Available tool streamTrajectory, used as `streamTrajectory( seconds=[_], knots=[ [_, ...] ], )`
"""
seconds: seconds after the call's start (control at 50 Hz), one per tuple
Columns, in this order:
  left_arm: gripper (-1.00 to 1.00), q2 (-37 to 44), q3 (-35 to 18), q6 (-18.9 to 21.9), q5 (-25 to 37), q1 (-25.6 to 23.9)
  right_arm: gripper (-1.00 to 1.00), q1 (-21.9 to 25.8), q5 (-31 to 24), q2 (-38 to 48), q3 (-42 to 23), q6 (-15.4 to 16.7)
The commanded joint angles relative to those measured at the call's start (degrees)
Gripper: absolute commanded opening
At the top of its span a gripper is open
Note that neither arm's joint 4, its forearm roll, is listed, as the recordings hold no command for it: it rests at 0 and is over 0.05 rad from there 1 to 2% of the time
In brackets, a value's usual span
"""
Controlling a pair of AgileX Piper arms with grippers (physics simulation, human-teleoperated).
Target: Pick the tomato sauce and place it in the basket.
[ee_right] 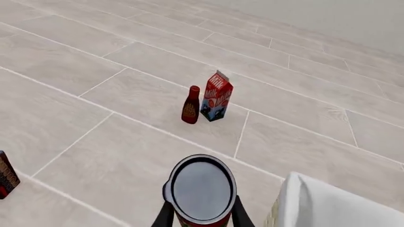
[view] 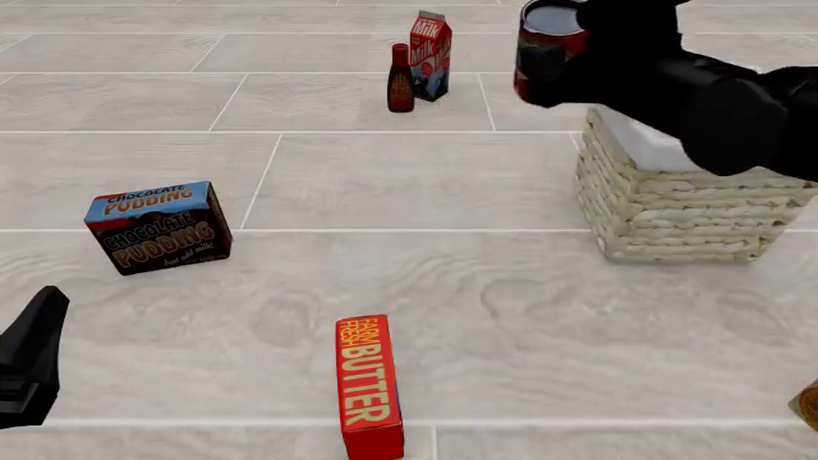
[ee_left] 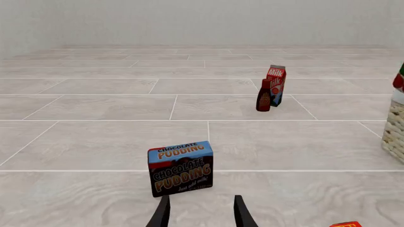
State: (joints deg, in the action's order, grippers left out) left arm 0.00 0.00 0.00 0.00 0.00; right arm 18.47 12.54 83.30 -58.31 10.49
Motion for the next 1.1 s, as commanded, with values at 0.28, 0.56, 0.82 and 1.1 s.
streamTrajectory(
  seconds=[0.28, 0.56, 0.82, 1.1],
  knots=[
    [1.0, 0.0, 0.0, 0.0, 0.0, 0.0, -1.0, -6.3, -9.0, -14.3, -0.4, -0.1],
    [1.0, 0.0, 0.0, 0.0, 0.0, 0.0, -1.0, -11.2, -12.7, -19.1, -1.2, -0.2],
    [1.0, 0.0, 0.0, 0.0, 0.0, 0.0, -1.0, -15.8, -13.7, -21.0, -0.7, -0.3],
    [1.0, 0.0, 0.0, 0.0, 0.0, 0.0, -1.0, -19.7, -13.4, -20.7, -0.8, -0.1]
  ],
)
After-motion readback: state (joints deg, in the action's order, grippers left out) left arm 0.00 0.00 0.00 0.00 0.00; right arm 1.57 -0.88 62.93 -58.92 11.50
